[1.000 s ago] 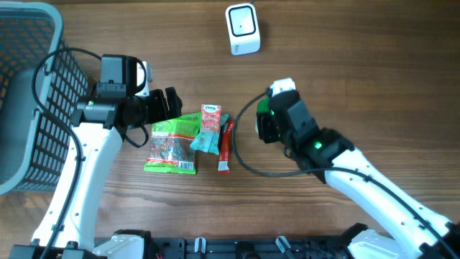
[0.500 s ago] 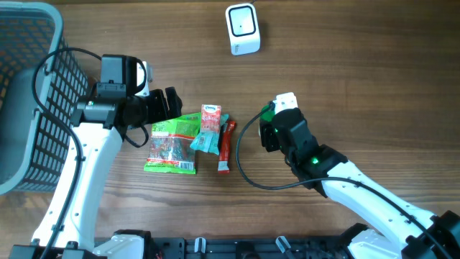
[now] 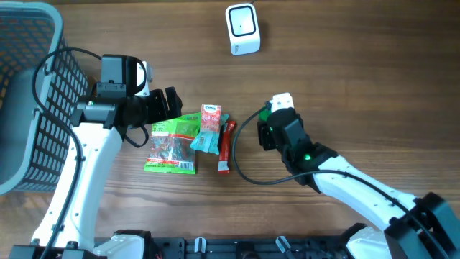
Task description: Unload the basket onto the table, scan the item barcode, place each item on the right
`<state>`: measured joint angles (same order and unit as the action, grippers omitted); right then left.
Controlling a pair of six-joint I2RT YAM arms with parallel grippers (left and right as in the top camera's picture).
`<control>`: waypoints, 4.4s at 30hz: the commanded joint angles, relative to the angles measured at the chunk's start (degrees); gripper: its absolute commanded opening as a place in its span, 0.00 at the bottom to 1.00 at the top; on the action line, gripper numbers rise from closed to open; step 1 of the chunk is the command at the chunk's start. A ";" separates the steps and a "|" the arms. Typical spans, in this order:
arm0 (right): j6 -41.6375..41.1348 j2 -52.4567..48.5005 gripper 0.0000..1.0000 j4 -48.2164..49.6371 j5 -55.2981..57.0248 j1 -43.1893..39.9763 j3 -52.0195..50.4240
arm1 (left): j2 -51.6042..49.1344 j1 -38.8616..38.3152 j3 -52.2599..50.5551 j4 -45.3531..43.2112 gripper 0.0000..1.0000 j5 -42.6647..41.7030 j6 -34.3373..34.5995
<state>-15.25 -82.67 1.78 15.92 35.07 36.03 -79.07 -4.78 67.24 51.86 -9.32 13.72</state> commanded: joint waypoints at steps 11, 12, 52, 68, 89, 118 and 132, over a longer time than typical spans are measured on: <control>0.33 9.60 0.99 -8.20 0.76 0.22 2.93 | -0.17 -0.26 0.20 -0.11 1.00 -0.66 0.46; 0.31 10.78 0.99 -10.34 0.76 0.22 4.13 | -0.17 -0.26 0.20 -0.11 1.00 -0.66 0.46; -13.46 -20.33 0.98 -65.90 -21.49 -11.26 48.59 | -0.17 -0.26 0.20 -0.11 1.00 -0.66 0.46; -15.58 -21.00 0.93 -53.66 -18.29 -9.42 37.68 | -0.17 -0.26 0.20 -0.11 1.00 -0.66 0.46; -1.22 -21.00 0.77 -45.07 -14.47 -9.42 31.02 | -0.17 -0.26 0.20 -0.11 1.00 -0.66 0.46; 0.09 -20.98 0.89 -45.42 -15.54 -9.42 31.34 | -0.17 -0.26 0.20 -0.11 1.00 -0.66 0.46; 0.04 -21.00 0.85 -41.33 -15.56 -9.35 28.52 | -0.17 -0.26 0.20 -0.11 1.00 -0.66 0.46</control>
<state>-15.11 -102.91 -40.75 0.43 25.41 66.32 -79.07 -4.78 67.22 51.86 -9.34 13.69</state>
